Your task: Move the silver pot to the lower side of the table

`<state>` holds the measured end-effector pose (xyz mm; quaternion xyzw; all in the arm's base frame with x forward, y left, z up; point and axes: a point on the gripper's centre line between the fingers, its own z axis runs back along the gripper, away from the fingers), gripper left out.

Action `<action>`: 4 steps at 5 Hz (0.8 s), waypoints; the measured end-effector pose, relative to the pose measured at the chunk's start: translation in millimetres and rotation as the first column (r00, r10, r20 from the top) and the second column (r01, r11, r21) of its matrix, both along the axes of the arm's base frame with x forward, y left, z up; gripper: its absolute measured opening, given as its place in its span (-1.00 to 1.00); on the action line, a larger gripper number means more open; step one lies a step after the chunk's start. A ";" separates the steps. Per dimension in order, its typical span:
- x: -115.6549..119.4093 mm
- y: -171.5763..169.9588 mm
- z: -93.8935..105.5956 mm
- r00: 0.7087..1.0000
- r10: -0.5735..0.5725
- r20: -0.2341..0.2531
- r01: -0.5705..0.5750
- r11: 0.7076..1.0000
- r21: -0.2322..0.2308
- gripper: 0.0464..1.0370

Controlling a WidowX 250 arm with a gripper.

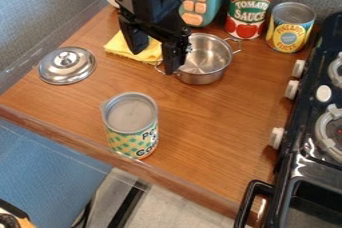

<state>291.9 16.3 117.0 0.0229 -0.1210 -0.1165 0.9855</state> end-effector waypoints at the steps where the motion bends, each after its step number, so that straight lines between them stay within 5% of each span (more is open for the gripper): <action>1: -0.4 -1.5 -8.4 1.000 0.006 -0.027 -0.006 1.000 -0.009 0.93; 2: 25.9 -16.2 -19.1 1.000 0.017 -0.023 -0.018 0.998 -0.063 0.93; 4: 69.9 -41.9 -41.4 1.000 -0.010 0.009 0.011 0.996 -0.088 0.93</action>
